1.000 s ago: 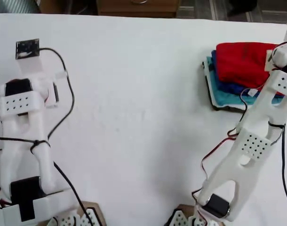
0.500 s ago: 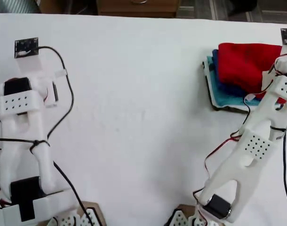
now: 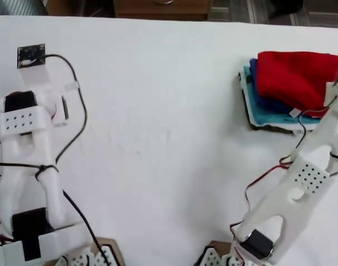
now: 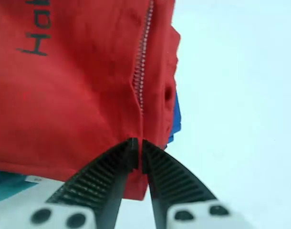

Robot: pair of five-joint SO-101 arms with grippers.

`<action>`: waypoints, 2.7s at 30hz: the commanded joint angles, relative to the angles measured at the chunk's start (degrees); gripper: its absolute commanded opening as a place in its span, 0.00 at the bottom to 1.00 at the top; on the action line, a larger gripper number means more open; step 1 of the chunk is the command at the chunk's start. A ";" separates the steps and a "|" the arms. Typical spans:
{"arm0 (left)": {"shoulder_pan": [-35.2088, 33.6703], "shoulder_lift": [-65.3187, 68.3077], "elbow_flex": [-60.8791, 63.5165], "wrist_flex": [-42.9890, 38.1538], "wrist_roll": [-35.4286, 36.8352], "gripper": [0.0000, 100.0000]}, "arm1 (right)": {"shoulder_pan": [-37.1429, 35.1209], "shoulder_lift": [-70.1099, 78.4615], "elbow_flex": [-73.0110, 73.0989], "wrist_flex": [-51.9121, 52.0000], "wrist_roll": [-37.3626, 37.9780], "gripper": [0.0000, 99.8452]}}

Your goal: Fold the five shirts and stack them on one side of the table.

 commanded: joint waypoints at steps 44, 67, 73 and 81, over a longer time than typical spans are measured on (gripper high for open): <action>1.41 -18.02 -1.98 0.18 0.00 0.03 | -21.76 -13.49 30.95 1.27 7.82 0.02; 1.58 -17.93 -1.89 0.35 -0.26 0.03 | -21.49 -16.75 34.46 -3.47 7.21 0.02; 1.58 -18.37 -1.89 3.60 -0.26 0.03 | -20.09 -17.71 33.93 -2.15 7.21 0.02; 1.58 -18.55 -2.42 7.47 -0.26 0.03 | -21.49 -33.10 34.29 0.66 4.66 0.02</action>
